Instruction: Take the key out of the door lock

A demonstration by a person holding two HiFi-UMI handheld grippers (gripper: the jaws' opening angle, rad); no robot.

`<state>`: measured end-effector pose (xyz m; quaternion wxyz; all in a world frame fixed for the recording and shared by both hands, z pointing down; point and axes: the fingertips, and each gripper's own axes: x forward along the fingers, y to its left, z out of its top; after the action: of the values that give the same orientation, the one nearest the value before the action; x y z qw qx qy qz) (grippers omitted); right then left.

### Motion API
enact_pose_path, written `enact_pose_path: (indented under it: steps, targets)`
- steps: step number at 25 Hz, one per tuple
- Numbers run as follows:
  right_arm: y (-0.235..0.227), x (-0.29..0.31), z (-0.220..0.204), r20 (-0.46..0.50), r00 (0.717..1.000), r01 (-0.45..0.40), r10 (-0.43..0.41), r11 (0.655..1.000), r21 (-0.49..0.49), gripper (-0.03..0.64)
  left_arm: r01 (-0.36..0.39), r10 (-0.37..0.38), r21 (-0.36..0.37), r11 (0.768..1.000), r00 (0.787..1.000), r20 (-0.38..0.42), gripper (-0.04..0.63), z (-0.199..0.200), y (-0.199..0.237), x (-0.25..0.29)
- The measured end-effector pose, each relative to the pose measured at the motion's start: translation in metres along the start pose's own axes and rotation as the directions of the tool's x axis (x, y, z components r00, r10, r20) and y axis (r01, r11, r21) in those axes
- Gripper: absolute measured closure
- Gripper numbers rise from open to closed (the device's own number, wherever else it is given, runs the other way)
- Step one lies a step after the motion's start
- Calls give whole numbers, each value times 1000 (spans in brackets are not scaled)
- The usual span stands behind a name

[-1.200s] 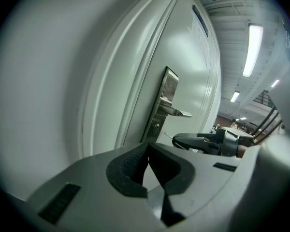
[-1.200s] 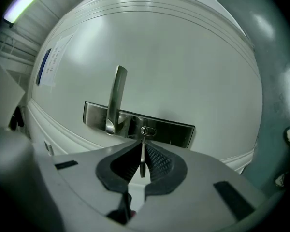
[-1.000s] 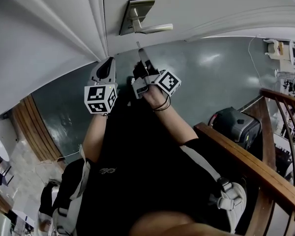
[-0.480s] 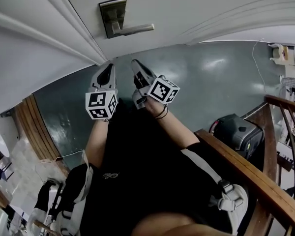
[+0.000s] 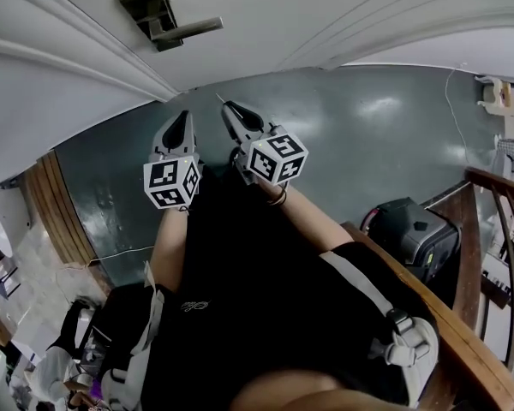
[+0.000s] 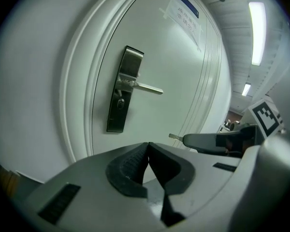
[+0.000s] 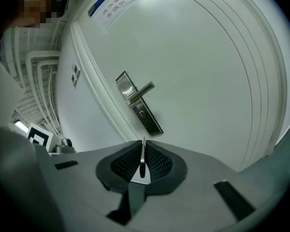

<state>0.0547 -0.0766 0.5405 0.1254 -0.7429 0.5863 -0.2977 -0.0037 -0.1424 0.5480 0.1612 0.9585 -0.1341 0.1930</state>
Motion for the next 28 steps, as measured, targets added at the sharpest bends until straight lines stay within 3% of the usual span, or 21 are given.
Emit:
enact_pose_path:
  steps: [11, 18, 24, 28]
  targets:
    - [-5, -40, 2, -10, 999, -49, 48, 974, -220, 586, -34, 33, 8, 999, 998, 44, 571, -10, -44, -10]
    - [11, -59, 43, 71, 994, -57, 88, 933, -355, 586, -57, 48, 49, 997, 986, 158, 571, 29, -66, -35]
    - [36, -68, 92, 188, 974, -23, 124, 885, -465, 586, -79, 48, 102, 992, 958, 282, 571, 81, -73, -55]
    - [48, -79, 110, 227, 963, -15, 142, 876, -482, 586, -88, 38, 132, 987, 939, 341, 571, 103, -83, -69]
